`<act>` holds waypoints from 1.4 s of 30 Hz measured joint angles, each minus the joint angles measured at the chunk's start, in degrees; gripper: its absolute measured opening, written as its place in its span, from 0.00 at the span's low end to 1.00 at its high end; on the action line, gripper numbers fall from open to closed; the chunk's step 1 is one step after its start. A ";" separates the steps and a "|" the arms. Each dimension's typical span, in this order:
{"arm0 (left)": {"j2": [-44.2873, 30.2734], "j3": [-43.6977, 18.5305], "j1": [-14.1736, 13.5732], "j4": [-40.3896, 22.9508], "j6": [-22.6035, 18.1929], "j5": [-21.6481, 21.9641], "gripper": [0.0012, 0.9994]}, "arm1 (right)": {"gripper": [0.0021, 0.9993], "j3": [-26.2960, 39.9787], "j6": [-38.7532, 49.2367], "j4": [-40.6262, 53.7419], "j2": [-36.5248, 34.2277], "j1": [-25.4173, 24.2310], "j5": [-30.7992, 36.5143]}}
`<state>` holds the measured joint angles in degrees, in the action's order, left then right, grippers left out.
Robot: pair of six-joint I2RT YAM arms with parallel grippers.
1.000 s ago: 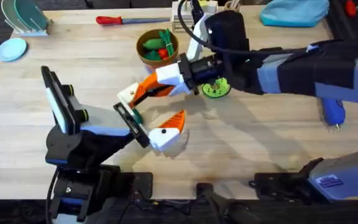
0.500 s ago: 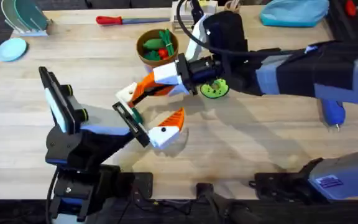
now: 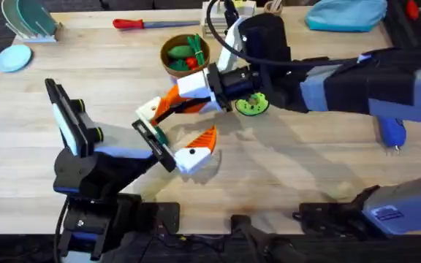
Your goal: Pick up the gripper from the table and insert it into the empty holder that is missing its gripper. Then pick up a screw, insert it into the mounting hole, and use the screwdriver to tighten it. Finally, clean up the table by picking up the vegetable and placing it into the bucket.
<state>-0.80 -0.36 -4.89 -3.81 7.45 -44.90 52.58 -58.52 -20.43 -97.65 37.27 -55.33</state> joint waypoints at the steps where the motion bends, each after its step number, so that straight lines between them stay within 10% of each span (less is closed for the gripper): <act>1: 0.00 0.00 -0.02 0.02 0.23 0.11 0.99 | 0.38 0.00 -0.01 -0.15 -0.05 -0.05 -0.05; 22: 0.07 0.00 -1.09 -0.07 0.80 -2.28 0.99 | 0.90 0.00 0.86 -3.18 -0.14 -3.60 -1.55; 42: 0.07 0.00 -1.09 -0.07 0.80 -2.28 0.99 | 0.83 0.00 10.99 6.88 -0.15 -5.20 -7.25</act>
<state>-0.73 -0.36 -5.98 -3.88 8.25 -47.18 52.58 -47.53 -13.55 -97.80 32.07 -62.59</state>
